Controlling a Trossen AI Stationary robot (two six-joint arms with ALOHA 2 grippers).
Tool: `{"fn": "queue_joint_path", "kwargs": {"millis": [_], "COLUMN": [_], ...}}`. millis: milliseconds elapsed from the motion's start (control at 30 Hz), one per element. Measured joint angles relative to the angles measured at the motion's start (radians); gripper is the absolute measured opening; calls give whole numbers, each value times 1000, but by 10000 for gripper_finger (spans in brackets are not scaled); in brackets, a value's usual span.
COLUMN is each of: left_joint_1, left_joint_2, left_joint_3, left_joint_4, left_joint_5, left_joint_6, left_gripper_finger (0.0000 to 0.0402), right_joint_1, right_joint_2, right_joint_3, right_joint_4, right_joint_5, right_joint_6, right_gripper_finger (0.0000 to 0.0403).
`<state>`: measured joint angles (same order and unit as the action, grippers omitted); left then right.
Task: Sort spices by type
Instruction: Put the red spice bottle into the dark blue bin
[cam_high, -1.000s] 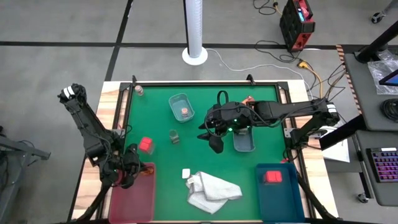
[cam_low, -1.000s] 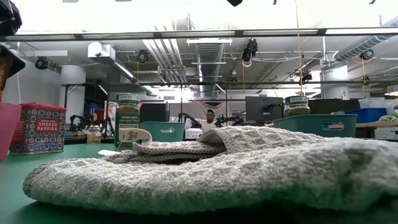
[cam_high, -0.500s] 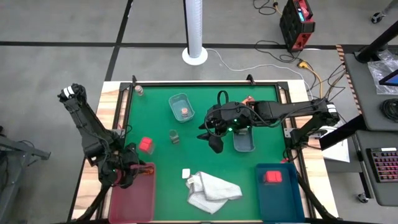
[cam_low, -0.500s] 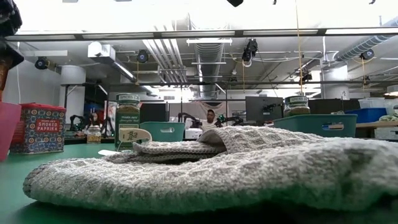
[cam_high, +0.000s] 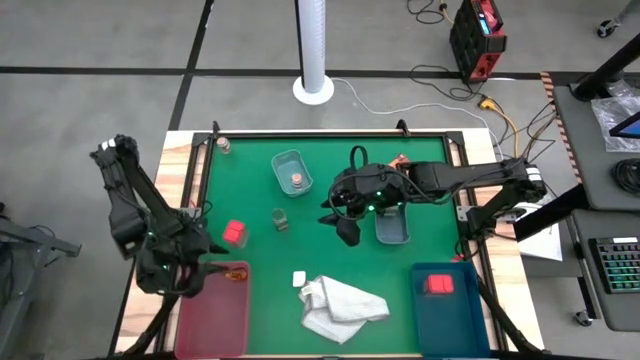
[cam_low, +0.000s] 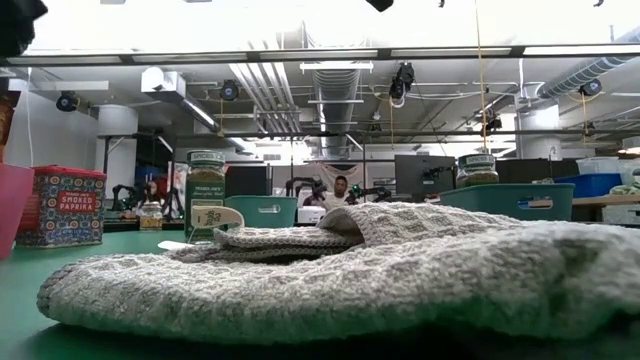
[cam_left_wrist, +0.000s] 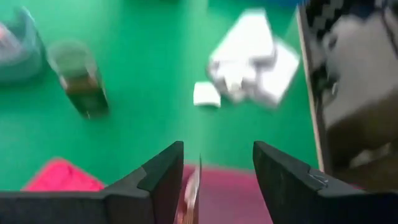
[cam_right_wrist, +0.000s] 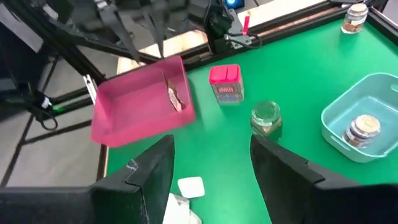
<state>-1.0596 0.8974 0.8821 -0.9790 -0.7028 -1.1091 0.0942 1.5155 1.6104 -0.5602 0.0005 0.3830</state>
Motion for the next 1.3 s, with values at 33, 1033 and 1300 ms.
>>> {"fn": "queue_joint_path", "kwargs": {"millis": [33,1033,1300], "left_joint_1": [3,879,879], "left_joint_2": [6,354,421], "left_joint_3": [26,416,416], "left_joint_4": [-5,-214,-370], "left_joint_5": [-41,449,549], "left_joint_6": [-1,-223,-341], "left_gripper_finger": [177,158,187], "right_joint_1": [-2,-489,-496], "right_joint_2": [-3,-102,-101], "right_joint_3": [0,-13,-13], "right_joint_4": [-13,-780,-742], "right_joint_5": [0,18,5], "right_joint_6": [1,66,-51], "right_gripper_finger": [199,206,232]}}
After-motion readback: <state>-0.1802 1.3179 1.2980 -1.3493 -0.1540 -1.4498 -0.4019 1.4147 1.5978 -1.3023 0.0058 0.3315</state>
